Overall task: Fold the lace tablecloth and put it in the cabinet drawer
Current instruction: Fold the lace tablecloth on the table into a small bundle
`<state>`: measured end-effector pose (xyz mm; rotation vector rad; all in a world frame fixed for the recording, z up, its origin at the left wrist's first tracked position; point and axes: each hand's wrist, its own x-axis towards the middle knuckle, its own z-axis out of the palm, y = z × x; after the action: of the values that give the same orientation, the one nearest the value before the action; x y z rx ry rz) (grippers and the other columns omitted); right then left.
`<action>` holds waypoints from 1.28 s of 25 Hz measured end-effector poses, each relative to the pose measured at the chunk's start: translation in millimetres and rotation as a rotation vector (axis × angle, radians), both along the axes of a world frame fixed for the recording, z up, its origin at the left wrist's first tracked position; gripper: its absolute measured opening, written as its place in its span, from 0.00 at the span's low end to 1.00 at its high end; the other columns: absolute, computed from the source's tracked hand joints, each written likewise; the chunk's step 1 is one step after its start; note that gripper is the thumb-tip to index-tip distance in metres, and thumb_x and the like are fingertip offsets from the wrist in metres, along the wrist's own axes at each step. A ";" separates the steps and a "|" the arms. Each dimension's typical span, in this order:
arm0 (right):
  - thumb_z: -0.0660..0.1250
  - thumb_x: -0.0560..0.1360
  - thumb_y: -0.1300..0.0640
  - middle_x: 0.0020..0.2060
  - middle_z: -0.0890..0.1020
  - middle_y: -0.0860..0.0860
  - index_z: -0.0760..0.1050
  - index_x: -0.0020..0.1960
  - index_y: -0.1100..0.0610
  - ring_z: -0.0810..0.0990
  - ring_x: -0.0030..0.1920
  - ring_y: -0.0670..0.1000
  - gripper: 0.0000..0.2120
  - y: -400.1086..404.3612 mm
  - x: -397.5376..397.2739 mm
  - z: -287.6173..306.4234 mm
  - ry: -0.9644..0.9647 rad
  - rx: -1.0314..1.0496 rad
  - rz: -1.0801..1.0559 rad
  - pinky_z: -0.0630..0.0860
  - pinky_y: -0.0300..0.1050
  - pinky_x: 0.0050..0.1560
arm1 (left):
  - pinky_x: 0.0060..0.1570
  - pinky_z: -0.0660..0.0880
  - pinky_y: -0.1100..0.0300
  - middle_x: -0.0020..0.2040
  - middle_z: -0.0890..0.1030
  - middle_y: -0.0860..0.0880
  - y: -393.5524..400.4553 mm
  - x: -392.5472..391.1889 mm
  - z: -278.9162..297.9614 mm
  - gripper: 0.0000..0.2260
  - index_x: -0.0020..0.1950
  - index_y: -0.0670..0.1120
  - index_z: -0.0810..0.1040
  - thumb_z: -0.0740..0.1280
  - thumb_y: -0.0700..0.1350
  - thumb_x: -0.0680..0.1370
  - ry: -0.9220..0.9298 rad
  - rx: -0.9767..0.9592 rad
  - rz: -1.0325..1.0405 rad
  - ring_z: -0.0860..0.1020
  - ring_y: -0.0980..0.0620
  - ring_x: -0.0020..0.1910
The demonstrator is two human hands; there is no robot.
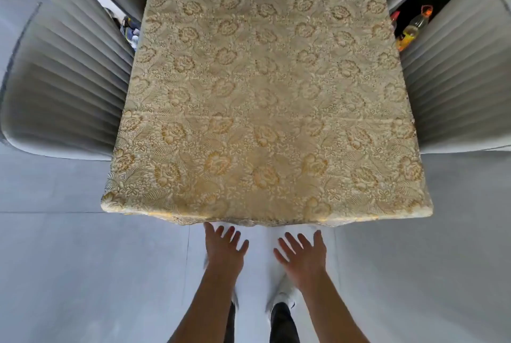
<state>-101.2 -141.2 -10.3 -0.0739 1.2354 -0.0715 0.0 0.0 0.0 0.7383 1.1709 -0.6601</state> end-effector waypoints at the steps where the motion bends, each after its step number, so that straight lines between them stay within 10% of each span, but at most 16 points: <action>1: 0.52 0.79 0.35 0.75 0.64 0.56 0.55 0.78 0.53 0.63 0.74 0.63 0.34 -5.4 5.3 -9.1 0.015 0.023 -0.055 0.59 0.65 0.72 | 0.73 0.59 0.42 0.75 0.66 0.44 -0.5 3.2 -9.3 0.31 0.77 0.47 0.60 0.52 0.64 0.80 -0.010 -0.034 0.083 0.64 0.42 0.75; 4: 0.56 0.75 0.33 0.72 0.68 0.55 0.58 0.77 0.52 0.62 0.75 0.60 0.36 -21.3 17.5 -26.1 -0.035 0.017 -0.188 0.55 0.66 0.73 | 0.52 0.73 0.51 0.53 0.79 0.44 8.2 10.7 -25.2 0.25 0.62 0.45 0.74 0.59 0.63 0.77 -0.068 -0.081 0.260 0.78 0.44 0.51; 10: 0.67 0.74 0.48 0.38 0.76 0.51 0.76 0.43 0.53 0.75 0.39 0.53 0.08 -37.0 -4.2 17.8 0.071 -0.208 -0.190 0.72 0.46 0.46 | 0.25 0.61 0.64 0.26 0.67 0.54 40.2 -7.7 14.3 0.09 0.37 0.51 0.73 0.68 0.46 0.76 -0.166 0.156 0.182 0.65 0.56 0.23; 16: 0.72 0.70 0.58 0.31 0.74 0.53 0.74 0.35 0.56 0.70 0.34 0.52 0.09 -62.7 -24.7 94.7 0.538 -0.881 0.125 0.70 0.49 0.41 | 0.45 0.72 0.66 0.46 0.77 0.47 35.0 25.6 94.3 0.08 0.35 0.47 0.77 0.73 0.38 0.69 -0.581 0.995 -0.095 0.76 0.58 0.42; 21: 0.68 0.72 0.63 0.38 0.75 0.51 0.72 0.36 0.56 0.72 0.41 0.50 0.08 -125.9 85.0 154.8 0.323 -1.226 0.078 0.70 0.52 0.46 | 0.48 0.73 0.50 0.46 0.78 0.48 -19.6 137.9 147.3 0.05 0.37 0.46 0.75 0.71 0.39 0.69 -1.050 1.060 -0.212 0.77 0.50 0.49; 23: 0.68 0.75 0.58 0.46 0.77 0.50 0.76 0.45 0.60 0.73 0.47 0.48 0.04 -158.7 148.6 167.4 0.253 -1.326 0.140 0.70 0.50 0.50 | 0.65 0.71 0.50 0.63 0.75 0.46 -44.5 199.6 154.4 0.09 0.52 0.47 0.80 0.72 0.45 0.73 -1.111 0.926 -0.305 0.73 0.46 0.65; 26: 0.62 0.80 0.46 0.74 0.64 0.45 0.66 0.73 0.51 0.64 0.72 0.48 0.23 -183.9 199.8 157.0 0.155 -1.450 0.592 0.62 0.50 0.71 | 0.75 0.52 0.44 0.80 0.54 0.47 -61.3 255.3 130.8 0.32 0.77 0.51 0.61 0.68 0.57 0.76 -1.036 1.045 -0.869 0.52 0.47 0.78; 32: 0.63 0.74 0.56 0.79 0.55 0.53 0.54 0.78 0.52 0.57 0.77 0.58 0.35 -145.6 183.3 70.4 0.444 -1.771 1.859 0.64 0.55 0.72 | 0.74 0.53 0.42 0.80 0.54 0.45 -39.7 208.2 47.3 0.33 0.77 0.50 0.57 0.65 0.46 0.74 -1.166 1.337 -1.948 0.54 0.46 0.78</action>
<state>82.1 -286.8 60.1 -2.7650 0.7045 0.5181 208.2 -39.7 47.3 2.9130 -0.8268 -0.5763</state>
